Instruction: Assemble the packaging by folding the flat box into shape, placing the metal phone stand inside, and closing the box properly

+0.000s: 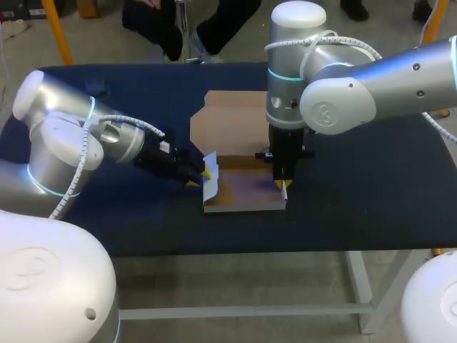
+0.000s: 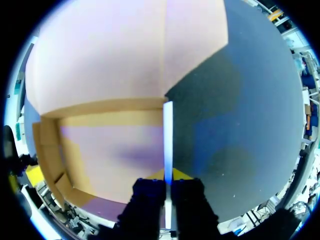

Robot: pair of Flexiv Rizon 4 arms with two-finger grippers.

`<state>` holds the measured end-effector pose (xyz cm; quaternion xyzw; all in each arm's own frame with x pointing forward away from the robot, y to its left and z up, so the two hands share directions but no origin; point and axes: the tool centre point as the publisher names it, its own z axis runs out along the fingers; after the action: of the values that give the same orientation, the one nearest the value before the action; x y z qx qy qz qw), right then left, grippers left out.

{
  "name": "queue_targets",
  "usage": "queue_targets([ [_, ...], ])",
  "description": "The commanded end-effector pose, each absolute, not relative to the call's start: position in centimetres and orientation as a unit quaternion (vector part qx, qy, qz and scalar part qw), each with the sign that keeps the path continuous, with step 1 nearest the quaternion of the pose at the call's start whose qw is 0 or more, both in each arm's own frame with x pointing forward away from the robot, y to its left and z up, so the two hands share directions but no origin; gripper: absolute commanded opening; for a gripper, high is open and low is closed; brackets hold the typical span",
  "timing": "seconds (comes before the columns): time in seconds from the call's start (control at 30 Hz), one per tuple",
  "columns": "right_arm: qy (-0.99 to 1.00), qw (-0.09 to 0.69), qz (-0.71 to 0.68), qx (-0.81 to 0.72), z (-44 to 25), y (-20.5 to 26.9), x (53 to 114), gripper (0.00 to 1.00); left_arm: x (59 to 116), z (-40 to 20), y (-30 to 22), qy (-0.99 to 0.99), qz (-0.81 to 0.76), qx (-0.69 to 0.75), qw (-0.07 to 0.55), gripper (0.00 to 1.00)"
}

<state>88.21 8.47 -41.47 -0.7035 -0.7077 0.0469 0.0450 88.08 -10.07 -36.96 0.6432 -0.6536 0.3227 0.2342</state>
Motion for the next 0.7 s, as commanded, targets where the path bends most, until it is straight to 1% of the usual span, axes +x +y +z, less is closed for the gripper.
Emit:
queue_targets([
  [0.03,-0.708,0.046,0.050,-0.703,-41.6,8.6,88.4,0.00,87.8,-36.7,-10.6,-0.661,0.297,0.657,0.206,0.46],
  [0.7,-0.708,0.046,0.050,-0.703,-41.6,8.6,88.4,0.00,88.1,-37.9,-11.4,-0.687,0.210,0.684,0.126,0.44],
])
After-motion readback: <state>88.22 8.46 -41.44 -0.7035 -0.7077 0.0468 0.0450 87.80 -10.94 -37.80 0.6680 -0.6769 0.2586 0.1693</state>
